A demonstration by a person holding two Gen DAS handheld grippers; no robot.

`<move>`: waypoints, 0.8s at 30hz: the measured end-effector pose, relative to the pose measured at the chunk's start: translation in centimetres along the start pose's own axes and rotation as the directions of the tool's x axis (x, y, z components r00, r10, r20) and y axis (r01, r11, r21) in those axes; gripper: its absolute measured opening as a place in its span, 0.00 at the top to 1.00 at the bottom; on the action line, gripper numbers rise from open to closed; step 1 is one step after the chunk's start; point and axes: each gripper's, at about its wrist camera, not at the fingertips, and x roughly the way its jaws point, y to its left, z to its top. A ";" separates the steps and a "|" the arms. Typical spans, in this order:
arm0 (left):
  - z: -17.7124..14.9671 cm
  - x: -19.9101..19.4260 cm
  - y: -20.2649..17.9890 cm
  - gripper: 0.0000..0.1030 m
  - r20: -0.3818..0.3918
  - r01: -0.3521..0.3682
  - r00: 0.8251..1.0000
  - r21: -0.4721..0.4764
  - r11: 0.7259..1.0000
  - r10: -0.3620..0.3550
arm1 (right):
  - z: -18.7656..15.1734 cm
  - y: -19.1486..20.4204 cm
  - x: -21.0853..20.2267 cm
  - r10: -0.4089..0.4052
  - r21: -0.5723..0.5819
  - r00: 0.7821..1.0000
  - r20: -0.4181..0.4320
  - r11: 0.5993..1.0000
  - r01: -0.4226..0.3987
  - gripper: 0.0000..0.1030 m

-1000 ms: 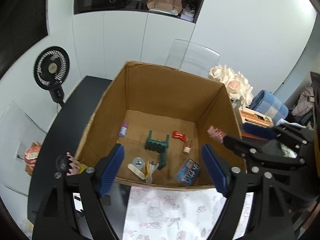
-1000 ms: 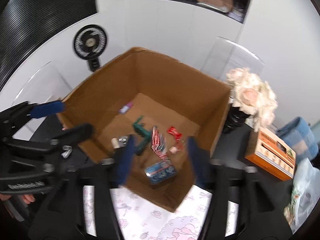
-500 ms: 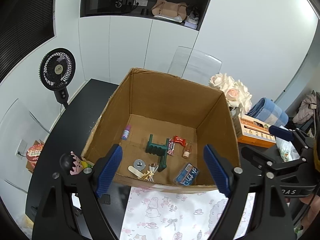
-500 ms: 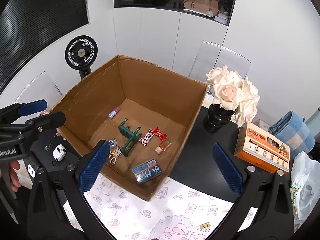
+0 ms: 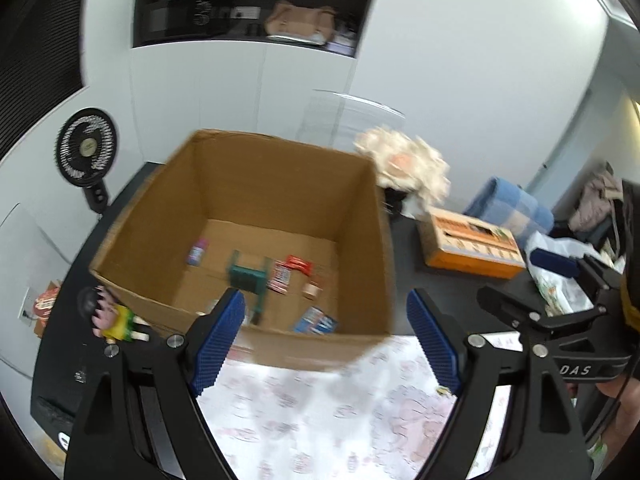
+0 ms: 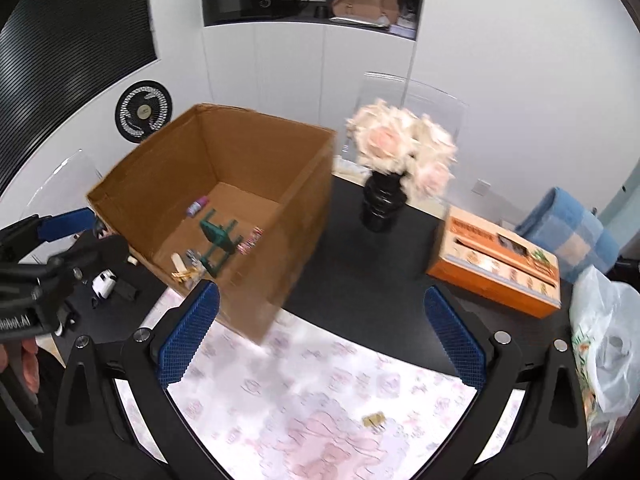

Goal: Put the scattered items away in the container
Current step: 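Move both open tools back over the table mat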

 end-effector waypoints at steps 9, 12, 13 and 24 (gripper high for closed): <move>-4.9 3.6 -9.5 0.21 -0.071 0.097 0.993 0.083 0.992 -0.091 | -9.8 -8.9 -0.6 -0.064 0.105 0.996 -0.055 0.992 0.069 0.00; -7.4 6.3 -12.5 0.21 -0.128 0.119 0.986 0.126 0.985 -0.102 | -13.5 -12.0 0.5 -0.061 0.172 0.994 -0.094 0.982 0.076 0.00; -8.3 7.2 -13.4 0.21 -0.145 0.125 0.984 0.140 0.982 -0.104 | -14.6 -12.7 1.0 -0.056 0.188 0.993 -0.107 0.979 0.076 0.00; -16.7 15.3 -17.9 0.21 -0.284 0.090 0.958 0.159 0.983 -0.042 | -24.1 -18.1 4.5 -0.035 0.280 0.981 -0.190 0.956 0.088 0.00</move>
